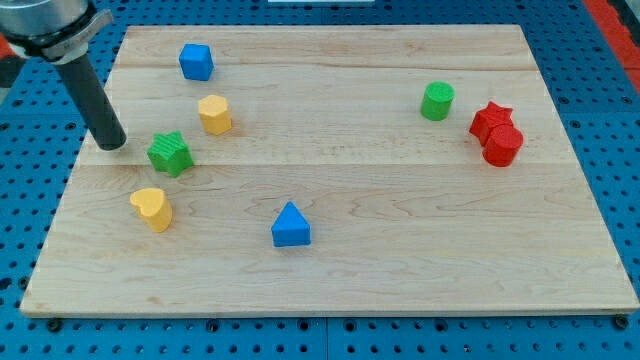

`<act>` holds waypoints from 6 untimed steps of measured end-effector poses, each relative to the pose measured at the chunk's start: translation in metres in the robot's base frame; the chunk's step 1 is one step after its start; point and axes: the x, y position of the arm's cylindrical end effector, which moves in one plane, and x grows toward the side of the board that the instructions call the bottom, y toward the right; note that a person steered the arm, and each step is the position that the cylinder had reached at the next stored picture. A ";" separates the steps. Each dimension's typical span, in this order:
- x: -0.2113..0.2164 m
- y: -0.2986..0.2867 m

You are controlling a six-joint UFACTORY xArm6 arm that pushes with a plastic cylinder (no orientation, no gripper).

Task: Move the yellow hexagon diagonally to the blue cube

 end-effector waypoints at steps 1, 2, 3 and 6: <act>0.007 0.102; 0.003 0.206; -0.039 0.201; -0.034 0.064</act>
